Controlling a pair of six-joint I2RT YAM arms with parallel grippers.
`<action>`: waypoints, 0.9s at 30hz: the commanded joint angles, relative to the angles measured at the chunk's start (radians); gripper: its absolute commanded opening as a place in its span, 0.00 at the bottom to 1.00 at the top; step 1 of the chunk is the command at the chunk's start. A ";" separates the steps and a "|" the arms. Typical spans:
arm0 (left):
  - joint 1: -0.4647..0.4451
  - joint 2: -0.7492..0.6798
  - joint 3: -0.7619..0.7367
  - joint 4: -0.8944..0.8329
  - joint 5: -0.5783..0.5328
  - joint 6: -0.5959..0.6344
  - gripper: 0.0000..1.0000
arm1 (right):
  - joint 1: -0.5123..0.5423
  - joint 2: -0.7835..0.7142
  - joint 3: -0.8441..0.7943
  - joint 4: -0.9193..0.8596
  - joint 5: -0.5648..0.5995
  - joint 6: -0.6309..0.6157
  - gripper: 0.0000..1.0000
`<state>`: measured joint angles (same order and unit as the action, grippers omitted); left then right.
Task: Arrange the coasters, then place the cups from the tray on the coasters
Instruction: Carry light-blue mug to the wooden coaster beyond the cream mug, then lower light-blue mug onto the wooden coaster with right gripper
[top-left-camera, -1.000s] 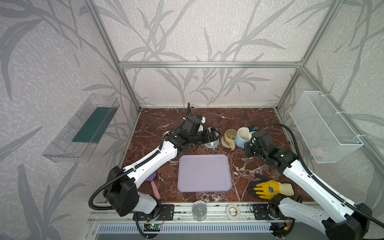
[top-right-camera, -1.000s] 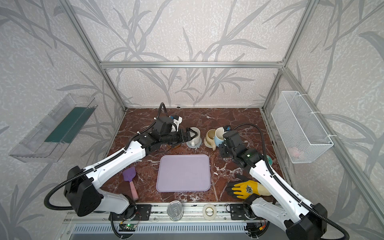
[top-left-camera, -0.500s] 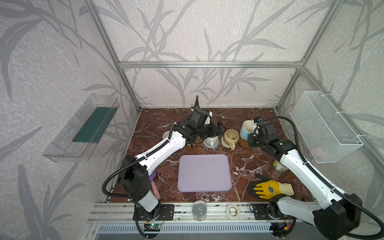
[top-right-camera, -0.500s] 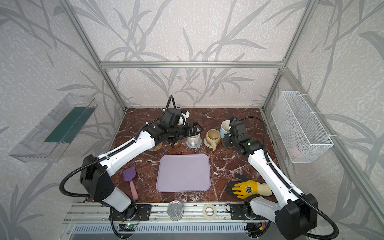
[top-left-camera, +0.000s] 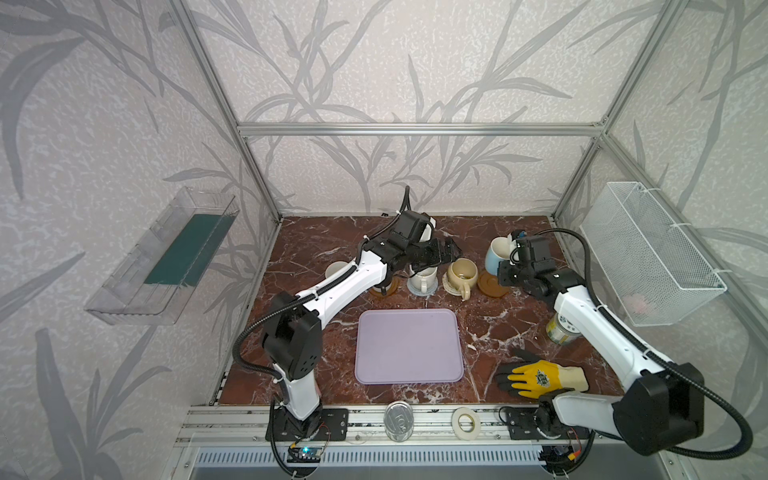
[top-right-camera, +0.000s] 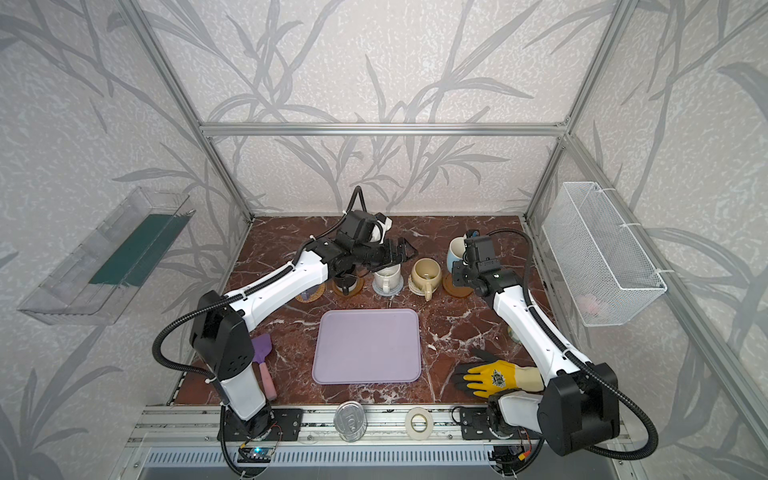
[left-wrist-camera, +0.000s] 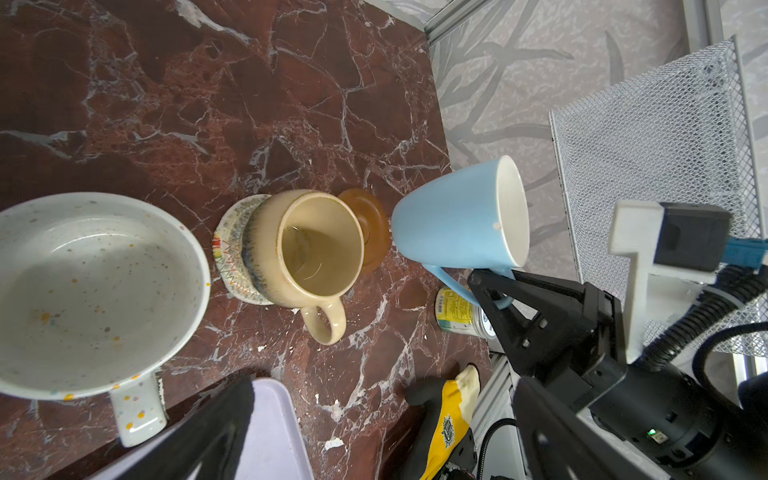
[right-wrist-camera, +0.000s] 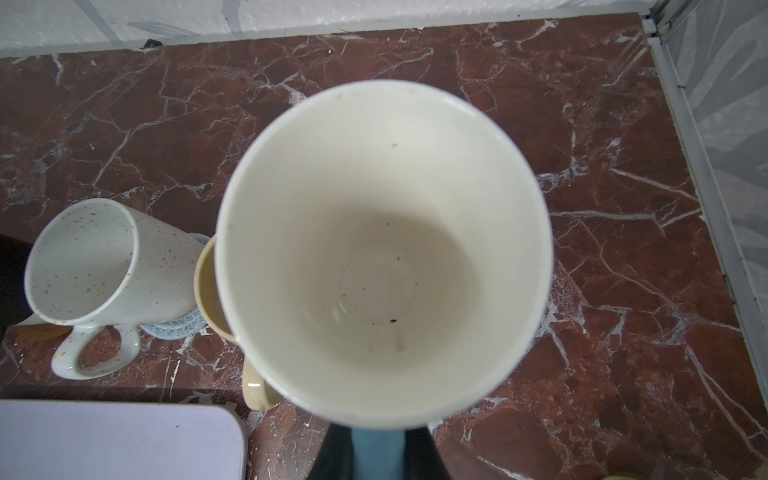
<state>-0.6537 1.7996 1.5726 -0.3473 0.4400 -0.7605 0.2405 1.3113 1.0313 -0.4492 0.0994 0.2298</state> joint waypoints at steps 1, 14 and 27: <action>-0.005 0.032 0.049 0.016 0.000 -0.004 0.99 | -0.013 0.028 0.038 0.116 -0.010 -0.012 0.10; -0.005 0.102 0.114 0.018 0.011 -0.010 0.99 | -0.035 0.131 0.025 0.161 0.028 -0.029 0.09; -0.005 0.095 0.079 0.042 0.019 -0.020 0.99 | -0.035 0.178 -0.030 0.153 0.051 -0.058 0.09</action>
<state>-0.6537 1.8889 1.6539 -0.3264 0.4480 -0.7712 0.2092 1.4899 1.0080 -0.3630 0.1184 0.1894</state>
